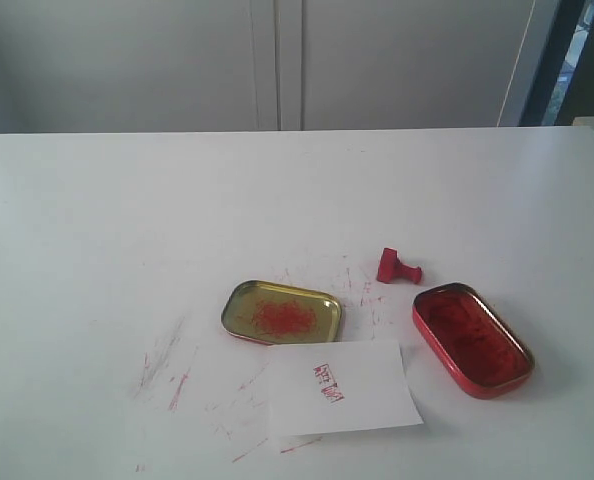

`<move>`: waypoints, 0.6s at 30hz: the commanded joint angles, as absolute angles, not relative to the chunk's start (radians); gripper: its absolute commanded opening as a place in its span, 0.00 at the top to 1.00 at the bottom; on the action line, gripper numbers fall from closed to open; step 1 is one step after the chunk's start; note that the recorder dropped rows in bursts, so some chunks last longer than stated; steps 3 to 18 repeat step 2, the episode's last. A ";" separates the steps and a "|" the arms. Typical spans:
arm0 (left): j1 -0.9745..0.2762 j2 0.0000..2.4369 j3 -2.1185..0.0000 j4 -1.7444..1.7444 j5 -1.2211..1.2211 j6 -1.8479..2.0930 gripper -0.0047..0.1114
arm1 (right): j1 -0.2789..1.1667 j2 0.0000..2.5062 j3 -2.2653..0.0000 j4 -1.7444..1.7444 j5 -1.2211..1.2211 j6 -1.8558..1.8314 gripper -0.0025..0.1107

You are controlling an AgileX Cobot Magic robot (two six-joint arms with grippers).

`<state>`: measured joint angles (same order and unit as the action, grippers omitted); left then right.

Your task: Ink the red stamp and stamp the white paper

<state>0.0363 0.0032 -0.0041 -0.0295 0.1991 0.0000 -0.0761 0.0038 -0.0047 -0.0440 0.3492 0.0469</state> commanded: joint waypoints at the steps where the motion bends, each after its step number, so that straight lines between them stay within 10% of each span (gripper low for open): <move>1: 0.036 0.000 0.000 -0.030 0.202 0.000 0.96 | -0.071 0.000 0.000 -0.050 0.350 0.050 0.98; 18: 0.036 0.000 0.000 -0.030 0.202 0.000 0.96 | -0.071 0.000 0.000 -0.050 0.350 0.050 0.98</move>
